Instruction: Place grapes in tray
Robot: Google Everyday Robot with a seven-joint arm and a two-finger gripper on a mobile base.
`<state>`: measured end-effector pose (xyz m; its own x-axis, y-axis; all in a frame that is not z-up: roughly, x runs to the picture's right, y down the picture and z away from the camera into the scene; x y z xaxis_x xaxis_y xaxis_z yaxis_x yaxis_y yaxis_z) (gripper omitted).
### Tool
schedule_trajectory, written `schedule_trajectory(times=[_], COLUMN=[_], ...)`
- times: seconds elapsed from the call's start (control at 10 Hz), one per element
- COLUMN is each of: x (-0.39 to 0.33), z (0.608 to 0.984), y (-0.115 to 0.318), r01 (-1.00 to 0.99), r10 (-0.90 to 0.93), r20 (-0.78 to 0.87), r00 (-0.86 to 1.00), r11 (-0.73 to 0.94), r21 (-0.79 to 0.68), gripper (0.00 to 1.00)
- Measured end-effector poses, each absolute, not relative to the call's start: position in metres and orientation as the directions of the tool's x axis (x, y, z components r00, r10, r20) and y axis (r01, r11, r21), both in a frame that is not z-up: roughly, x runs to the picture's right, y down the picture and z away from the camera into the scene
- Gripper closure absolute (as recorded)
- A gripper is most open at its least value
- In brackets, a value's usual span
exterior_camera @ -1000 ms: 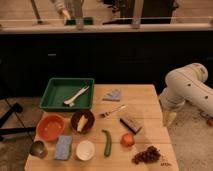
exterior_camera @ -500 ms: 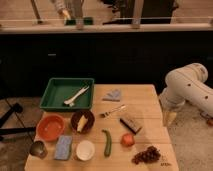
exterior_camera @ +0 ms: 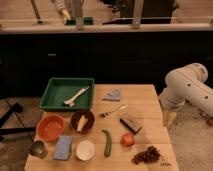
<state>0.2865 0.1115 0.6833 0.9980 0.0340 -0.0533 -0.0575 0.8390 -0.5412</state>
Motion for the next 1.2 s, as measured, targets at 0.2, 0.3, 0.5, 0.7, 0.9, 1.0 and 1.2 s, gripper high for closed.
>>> schedule_trajectory(times=[0.2, 0.3, 0.5, 0.7, 0.9, 1.0, 1.2], x=[0.287, 0.287, 0.286, 0.285, 0.280, 0.279, 0.273], z=[0.683, 0.683, 0.683, 0.684, 0.682, 0.674, 0.663], y=[0.111, 0.111, 0.111, 0.116, 0.132, 0.141, 0.159], r01=[-0.057, -0.058, -0.058, -0.055, -0.069, -0.078, -0.098], r10=[0.034, 0.034, 0.035, 0.035, 0.062, 0.077, 0.128], r20=[-0.053, -0.053, -0.053, -0.045, -0.033, -0.027, 0.010], r00=[0.998, 0.998, 0.998, 0.998, 0.998, 0.997, 0.992], r11=[0.839, 0.839, 0.839, 0.821, 0.796, 0.790, 0.803], r21=[-0.541, -0.541, -0.541, -0.568, -0.601, -0.609, -0.589], gripper=[0.20, 0.20, 0.20, 0.20, 0.20, 0.20, 0.20])
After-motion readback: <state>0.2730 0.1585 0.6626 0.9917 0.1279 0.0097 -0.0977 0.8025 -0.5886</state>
